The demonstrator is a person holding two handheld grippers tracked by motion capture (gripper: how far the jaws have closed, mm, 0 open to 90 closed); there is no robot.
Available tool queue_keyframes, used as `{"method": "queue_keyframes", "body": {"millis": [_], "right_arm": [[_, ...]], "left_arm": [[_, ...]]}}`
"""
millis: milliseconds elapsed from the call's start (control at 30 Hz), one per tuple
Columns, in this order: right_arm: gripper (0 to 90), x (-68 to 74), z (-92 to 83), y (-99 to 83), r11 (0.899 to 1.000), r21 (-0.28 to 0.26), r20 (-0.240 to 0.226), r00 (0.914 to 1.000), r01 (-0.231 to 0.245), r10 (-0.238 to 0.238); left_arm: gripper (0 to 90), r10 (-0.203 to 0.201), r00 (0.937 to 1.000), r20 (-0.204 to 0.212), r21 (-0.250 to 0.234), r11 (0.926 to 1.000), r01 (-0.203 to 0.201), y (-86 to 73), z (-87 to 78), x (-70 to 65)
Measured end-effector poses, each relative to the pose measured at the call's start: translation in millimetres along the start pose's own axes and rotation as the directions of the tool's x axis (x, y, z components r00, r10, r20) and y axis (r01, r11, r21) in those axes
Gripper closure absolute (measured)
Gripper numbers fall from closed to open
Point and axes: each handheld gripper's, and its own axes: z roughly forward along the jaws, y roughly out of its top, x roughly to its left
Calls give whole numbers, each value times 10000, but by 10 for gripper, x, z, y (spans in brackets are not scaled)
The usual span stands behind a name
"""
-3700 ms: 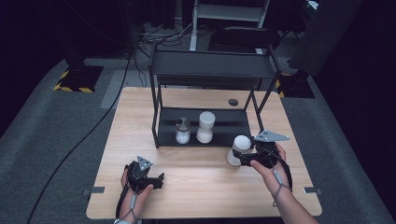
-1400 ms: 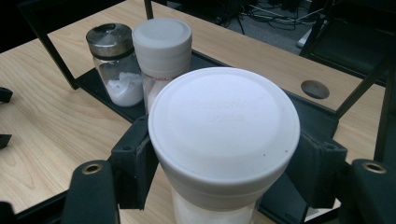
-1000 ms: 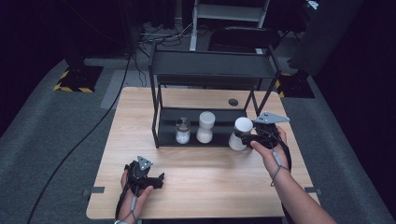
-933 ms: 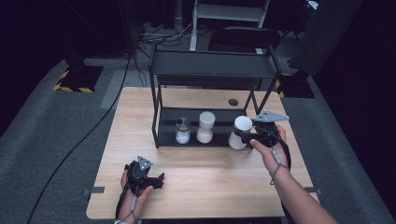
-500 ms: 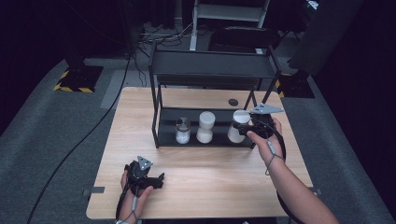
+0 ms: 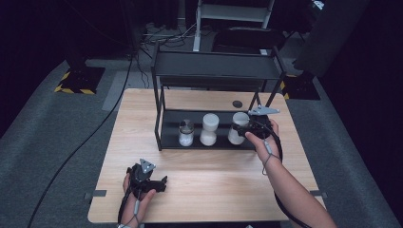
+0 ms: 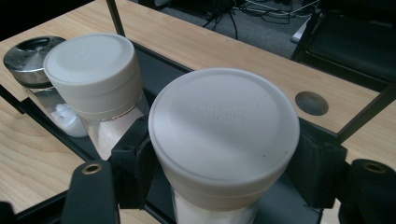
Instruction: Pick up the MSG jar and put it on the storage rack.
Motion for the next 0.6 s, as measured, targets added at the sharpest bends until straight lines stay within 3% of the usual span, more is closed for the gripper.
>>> {"method": "queue_keyframes", "body": {"millis": [600], "right_arm": [[330,34,203,-63,9997,128,-287,9994,-210,214]], "left_arm": [[4,-1,10000,1,0,10000,1,0,0,0]]}}
